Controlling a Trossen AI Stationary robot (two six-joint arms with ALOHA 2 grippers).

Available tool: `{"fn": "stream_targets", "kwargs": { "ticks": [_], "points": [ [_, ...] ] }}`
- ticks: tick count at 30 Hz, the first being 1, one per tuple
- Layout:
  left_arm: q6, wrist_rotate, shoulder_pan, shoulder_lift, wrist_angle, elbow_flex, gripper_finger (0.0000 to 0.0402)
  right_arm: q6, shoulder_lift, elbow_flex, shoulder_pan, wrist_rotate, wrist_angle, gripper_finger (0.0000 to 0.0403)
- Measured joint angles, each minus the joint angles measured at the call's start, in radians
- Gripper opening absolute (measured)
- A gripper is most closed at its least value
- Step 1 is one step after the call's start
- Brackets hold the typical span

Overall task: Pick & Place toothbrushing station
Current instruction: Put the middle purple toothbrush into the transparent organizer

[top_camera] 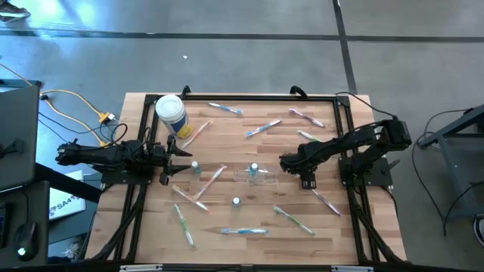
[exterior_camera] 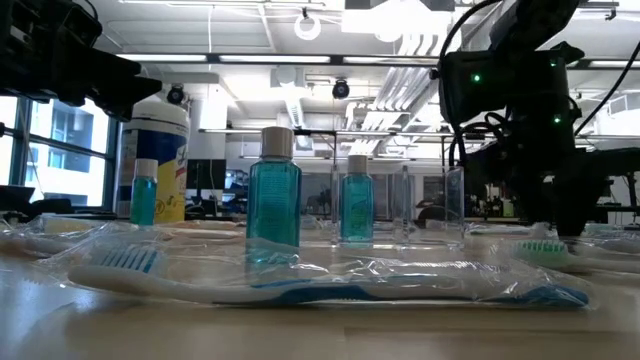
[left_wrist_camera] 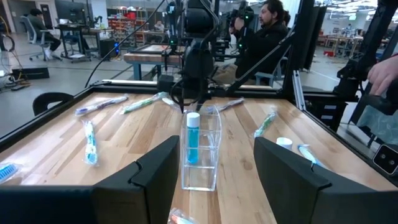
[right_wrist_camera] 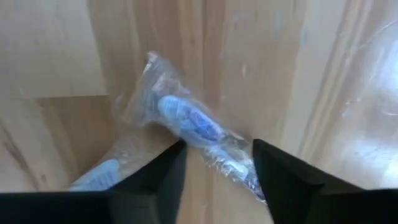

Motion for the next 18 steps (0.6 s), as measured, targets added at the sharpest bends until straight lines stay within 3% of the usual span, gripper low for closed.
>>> {"fn": "stream_targets", "kwargs": {
  "ticks": [6, 18],
  "points": [
    [-0.001, 0.000, 0.000, 0.000, 0.000, 0.000, 0.0207, 0.002, 0.000, 0.000, -0.045, -0.061, -0.002, 0.0021],
    [-0.034, 0.000, 0.000, 0.000, 0.001, 0.000, 0.0207, 0.052, -0.041, 0.004, -0.042, 0.039, -0.049, 0.0007]
  ]
}}
